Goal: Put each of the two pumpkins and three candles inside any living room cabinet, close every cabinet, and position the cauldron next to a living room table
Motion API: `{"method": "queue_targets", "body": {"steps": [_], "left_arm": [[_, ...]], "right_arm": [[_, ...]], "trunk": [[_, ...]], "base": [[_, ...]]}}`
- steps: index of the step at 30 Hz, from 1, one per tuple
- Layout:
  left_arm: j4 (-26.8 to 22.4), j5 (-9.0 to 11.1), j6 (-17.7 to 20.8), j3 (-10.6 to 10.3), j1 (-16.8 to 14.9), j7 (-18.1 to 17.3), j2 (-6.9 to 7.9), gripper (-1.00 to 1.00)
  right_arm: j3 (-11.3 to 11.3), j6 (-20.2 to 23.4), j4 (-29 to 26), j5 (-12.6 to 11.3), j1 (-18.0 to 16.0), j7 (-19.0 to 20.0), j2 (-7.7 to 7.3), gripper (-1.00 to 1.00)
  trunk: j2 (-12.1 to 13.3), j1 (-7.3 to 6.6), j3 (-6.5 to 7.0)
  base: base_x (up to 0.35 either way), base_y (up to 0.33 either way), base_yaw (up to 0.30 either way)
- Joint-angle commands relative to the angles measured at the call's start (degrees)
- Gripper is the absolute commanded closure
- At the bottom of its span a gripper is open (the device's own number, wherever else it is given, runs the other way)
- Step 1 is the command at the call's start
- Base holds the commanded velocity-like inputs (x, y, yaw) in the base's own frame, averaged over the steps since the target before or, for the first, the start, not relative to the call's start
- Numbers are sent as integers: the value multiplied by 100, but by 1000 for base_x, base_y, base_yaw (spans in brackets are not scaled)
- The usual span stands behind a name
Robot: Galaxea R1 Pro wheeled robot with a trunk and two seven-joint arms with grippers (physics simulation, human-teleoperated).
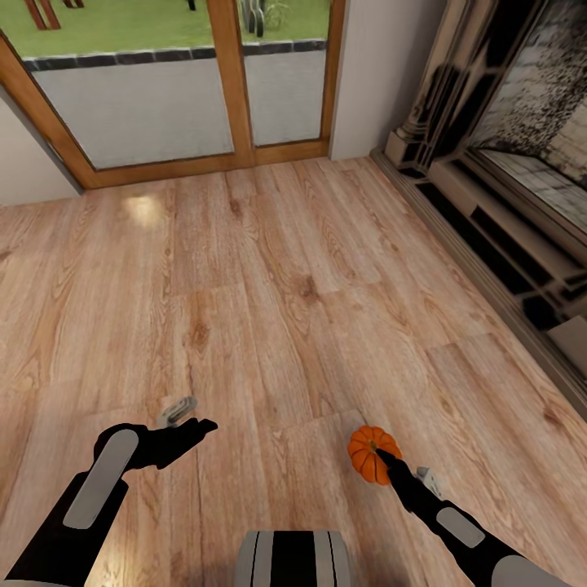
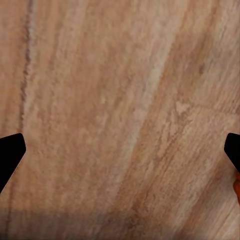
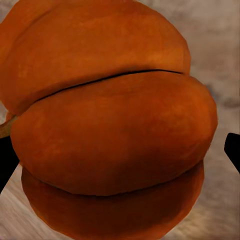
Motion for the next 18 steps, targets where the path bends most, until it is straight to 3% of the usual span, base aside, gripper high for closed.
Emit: {"method": "queue_targets", "body": {"steps": [1, 9, 10, 18], "left_arm": [[-6, 56, -2, -9, -3, 60, 4, -100], [-2, 54, -2, -16, -3, 60, 4, -100], [-2, 54, -2, -17, -3, 60, 4, -100], [-4, 57, -2, -18, -3, 60, 4, -100]], "right_arm": [[102, 16, 16, -36, 2, -536, -4, -100], [107, 14, 18, -36, 2, -536, -4, -100], [107, 14, 18, -36, 2, -536, -4, 100], [99, 19, 18, -36, 2, -536, -4, 100]], "trunk": [[-1, 0, -4], [-1, 0, -4], [-1, 0, -4], [-1, 0, -4]], "base": [[1, 4, 0], [0, 0, 0], [0, 0, 0], [0, 0, 0]]}}
